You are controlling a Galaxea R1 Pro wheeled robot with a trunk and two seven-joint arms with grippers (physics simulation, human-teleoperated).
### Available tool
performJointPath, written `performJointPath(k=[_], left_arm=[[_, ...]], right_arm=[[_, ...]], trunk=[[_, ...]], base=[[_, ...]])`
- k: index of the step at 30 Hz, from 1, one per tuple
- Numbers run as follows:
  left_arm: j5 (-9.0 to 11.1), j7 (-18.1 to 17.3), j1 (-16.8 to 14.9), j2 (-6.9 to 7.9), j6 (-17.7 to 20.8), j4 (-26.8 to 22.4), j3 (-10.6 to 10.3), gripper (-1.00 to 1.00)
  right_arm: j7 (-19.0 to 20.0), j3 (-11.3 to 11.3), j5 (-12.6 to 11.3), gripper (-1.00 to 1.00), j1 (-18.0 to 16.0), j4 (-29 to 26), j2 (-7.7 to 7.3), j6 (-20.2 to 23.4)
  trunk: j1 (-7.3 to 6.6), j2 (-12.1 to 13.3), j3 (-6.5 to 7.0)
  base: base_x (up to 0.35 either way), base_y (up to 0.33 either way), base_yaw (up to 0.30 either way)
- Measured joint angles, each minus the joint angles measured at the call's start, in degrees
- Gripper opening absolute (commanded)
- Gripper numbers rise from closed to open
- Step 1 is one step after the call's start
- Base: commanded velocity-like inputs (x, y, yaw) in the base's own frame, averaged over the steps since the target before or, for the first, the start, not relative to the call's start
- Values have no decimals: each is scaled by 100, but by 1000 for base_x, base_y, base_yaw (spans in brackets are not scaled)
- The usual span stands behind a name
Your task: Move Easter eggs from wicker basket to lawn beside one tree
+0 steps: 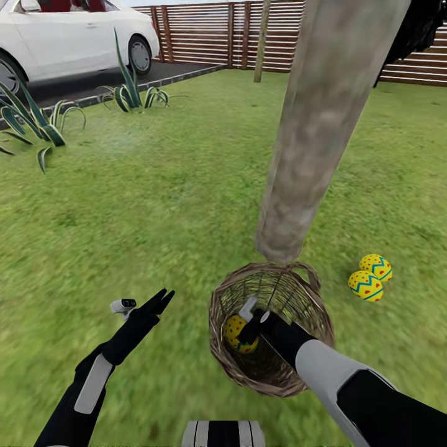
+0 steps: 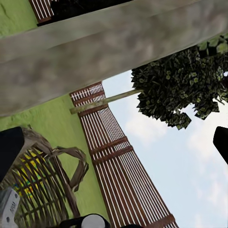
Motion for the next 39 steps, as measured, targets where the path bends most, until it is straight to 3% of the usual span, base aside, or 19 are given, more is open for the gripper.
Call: performJointPath(k=[16, 22, 32, 33, 39], left_arm=[[-2, 9, -2, 0, 0, 20, 0, 100], [-2, 9, -8, 0, 0, 29, 0, 100], [-2, 9, -8, 0, 1, 44, 8, 100], [-2, 9, -8, 0, 1, 45, 8, 100], [4, 8, -8, 0, 1, 46, 3, 100]], right_arm=[[-44, -14, -7, 100, -1, 0, -4, -8], [-429, -14, 30, 100, -1, -2, 1, -36], [-393, -15, -14, 100, 3, -46, -7, -179], [-389, -17, -16, -100, 3, -45, -7, -182], [-385, -18, 0, -100, 2, -42, 10, -178]], trunk=[[41, -22, -355], [56, -30, -487], [56, -30, -488], [56, -30, -488], [56, -30, -488]], base=[[0, 0, 0], [0, 0, 0], [0, 0, 0], [0, 0, 0], [0, 0, 0]])
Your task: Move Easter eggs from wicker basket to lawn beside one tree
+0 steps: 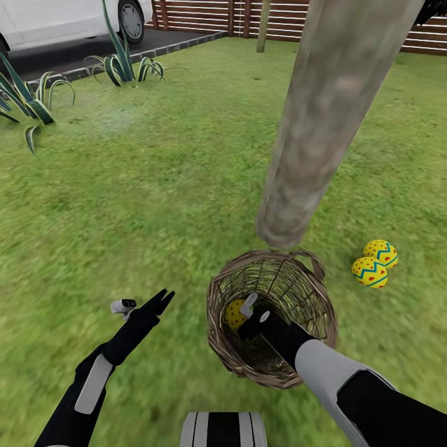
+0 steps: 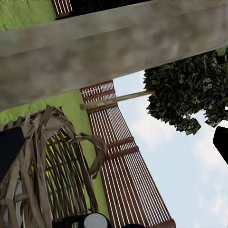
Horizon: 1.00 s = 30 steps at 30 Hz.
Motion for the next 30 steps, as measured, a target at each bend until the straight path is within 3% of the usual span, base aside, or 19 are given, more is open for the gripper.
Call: performJointPath(k=[10, 14, 22, 30], left_arm=[[19, -26, 0, -1, 0, 0, 6, 100], [14, -17, 1, 0, 0, -1, 6, 100], [21, -5, 2, -93, -9, 9, 4, 100], [14, 2, 1, -91, -1, 2, -5, 100]], right_arm=[[-8, -8, -6, -100, 1, -2, 6, 9], [-18, -3, 80, -100, -7, -65, 0, 2], [-18, -1, 81, -100, -8, -65, 0, 3], [-17, 1, 76, -100, -10, -63, 0, 3]], trunk=[[0, 0, 0], [7, -7, -87], [7, -7, -87], [7, -7, -87]], base=[[0, 0, 0], [0, 0, 0], [0, 0, 0], [0, 0, 0]])
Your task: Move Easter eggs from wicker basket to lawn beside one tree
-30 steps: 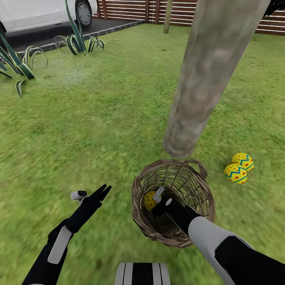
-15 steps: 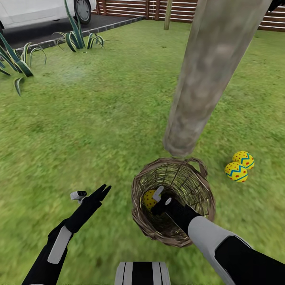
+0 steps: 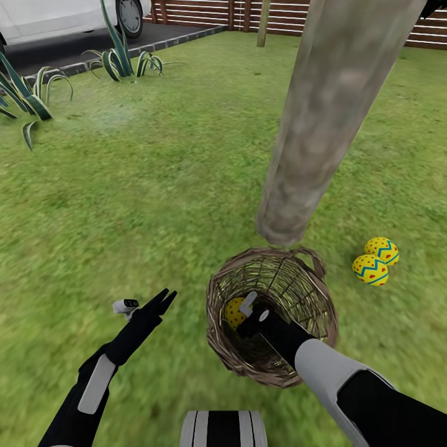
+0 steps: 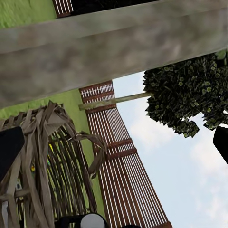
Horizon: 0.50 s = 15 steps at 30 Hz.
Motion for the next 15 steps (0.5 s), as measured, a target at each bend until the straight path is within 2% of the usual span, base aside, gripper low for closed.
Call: performJointPath(k=[5, 9, 15], left_arm=[[-6, 49, -42, -1, 17, -15, -10, 100], [-6, 508, -62, -7, 74, -50, -10, 100], [-6, 561, -63, -7, 93, -71, -17, 100]], right_arm=[[8, -15, -58, -100, 8, 53, 1, 0], [11, -10, -77, -100, 11, 63, 3, 3], [18, -9, -77, -100, 11, 62, -8, 3]], trunk=[[-2, 4, 43], [-12, 10, 131], [-28, 18, 264]], base=[[0, 0, 0], [0, 0, 0], [0, 0, 0]])
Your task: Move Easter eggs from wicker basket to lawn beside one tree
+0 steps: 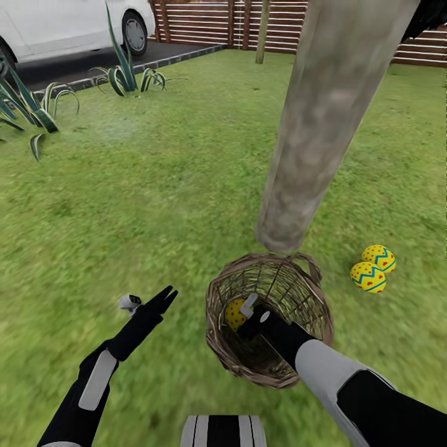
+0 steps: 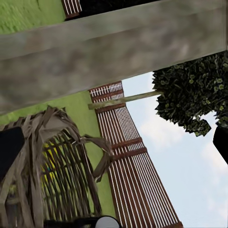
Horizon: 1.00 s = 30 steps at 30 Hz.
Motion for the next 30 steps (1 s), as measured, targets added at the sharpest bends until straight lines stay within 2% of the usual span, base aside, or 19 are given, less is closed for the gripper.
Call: performJointPath(k=[19, 24, 30], left_arm=[[0, 41, 0, 7, 41, -10, 6, 100], [0, 99, 0, 7, 45, -9, 5, 100], [0, 98, 0, 3, 45, -9, 6, 100]], right_arm=[[8, 18, -36, -100, 6, 92, -38, 90], [7, 16, -37, -100, 53, 99, -51, 374], [13, 15, -37, -100, 61, 112, -94, 387]], trunk=[[-49, 25, 421], [-62, 32, 532], [-76, 40, 665]], base=[[0, 0, 0], [-3, 0, 0], [-172, 0, 0]])
